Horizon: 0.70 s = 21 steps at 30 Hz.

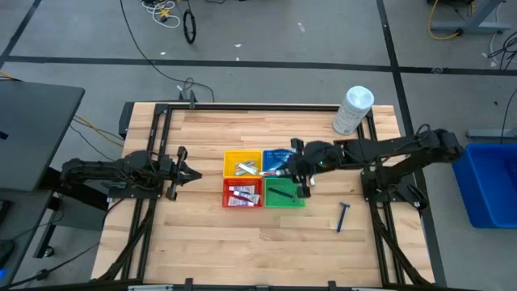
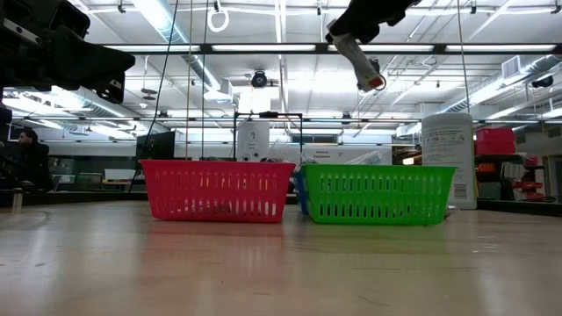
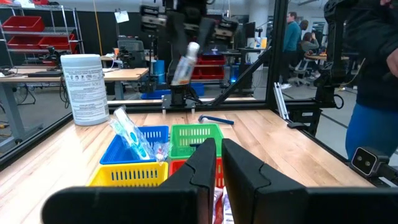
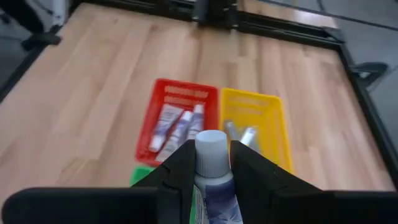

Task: Pick & Place Travel size toiletries
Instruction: Put the toothpaste into the red bin

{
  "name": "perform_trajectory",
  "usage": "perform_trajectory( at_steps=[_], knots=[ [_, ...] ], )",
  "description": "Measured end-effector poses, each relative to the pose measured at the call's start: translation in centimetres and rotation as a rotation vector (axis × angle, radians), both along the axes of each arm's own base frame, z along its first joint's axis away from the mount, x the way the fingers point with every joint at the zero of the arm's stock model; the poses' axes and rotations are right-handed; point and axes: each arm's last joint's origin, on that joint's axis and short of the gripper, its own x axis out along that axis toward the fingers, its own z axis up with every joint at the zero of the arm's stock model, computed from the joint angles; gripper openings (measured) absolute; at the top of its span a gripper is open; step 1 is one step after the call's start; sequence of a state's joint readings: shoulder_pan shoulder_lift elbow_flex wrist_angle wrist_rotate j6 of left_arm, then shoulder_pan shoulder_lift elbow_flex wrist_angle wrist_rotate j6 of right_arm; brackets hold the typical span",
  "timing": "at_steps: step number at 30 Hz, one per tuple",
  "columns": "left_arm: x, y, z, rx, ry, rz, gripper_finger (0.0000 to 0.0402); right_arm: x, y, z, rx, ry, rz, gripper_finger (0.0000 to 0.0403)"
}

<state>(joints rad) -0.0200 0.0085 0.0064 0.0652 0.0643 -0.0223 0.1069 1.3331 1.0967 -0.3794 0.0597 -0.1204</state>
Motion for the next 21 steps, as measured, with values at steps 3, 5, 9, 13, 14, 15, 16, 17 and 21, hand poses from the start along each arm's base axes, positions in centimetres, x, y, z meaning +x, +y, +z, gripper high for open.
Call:
perform_trajectory(
  at_steps=[3, 5, 9, 13, 14, 15, 16, 17, 21],
  knots=[
    [0.0, 0.0, 0.0, 0.000, 0.000, 0.000, 0.0032, 0.1, -1.1, 0.2, 0.001, -0.010, -0.037, 0.0098],
    [0.0, 0.0, 0.0, 0.000, 0.000, 0.000, 0.0032, 0.2, -1.6, 0.3, 0.001, -0.010, -0.055, 0.0099],
    [0.0, 0.0, 0.0, 0.000, 0.000, -0.001, 0.0032, 0.2, -2.3, 0.2, 0.001, -0.009, -0.080, 0.0095],
    [0.0, 0.0, 0.0, 0.000, 0.000, 0.000, 0.0032, 0.4, -2.7, 0.3, 0.002, -0.030, -0.092, 0.0093],
    [0.0, 0.0, 0.0, 0.000, 0.000, 0.000, 0.0032, 0.5, -2.7, 0.4, 0.003, -0.040, -0.094, 0.0094],
    [0.0, 0.0, 0.0, 0.000, 0.000, 0.000, 0.0032, 0.6, -2.7, 0.4, 0.003, -0.049, -0.094, 0.0095],
    [0.0, 0.0, 0.0, 0.000, 0.000, -0.001, 0.0032, 0.8, -2.7, 0.4, 0.004, -0.062, -0.094, 0.0097],
    [0.0, 0.0, 0.0, 0.000, 0.000, 0.000, 0.0032, 0.9, -2.7, 0.5, 0.005, -0.081, -0.094, 0.0098],
    [0.0, 0.0, 0.0, 0.000, 0.000, 0.000, 0.0032, 1.6, -2.7, 0.6, 0.008, -0.122, -0.093, 0.0097]
  ],
)
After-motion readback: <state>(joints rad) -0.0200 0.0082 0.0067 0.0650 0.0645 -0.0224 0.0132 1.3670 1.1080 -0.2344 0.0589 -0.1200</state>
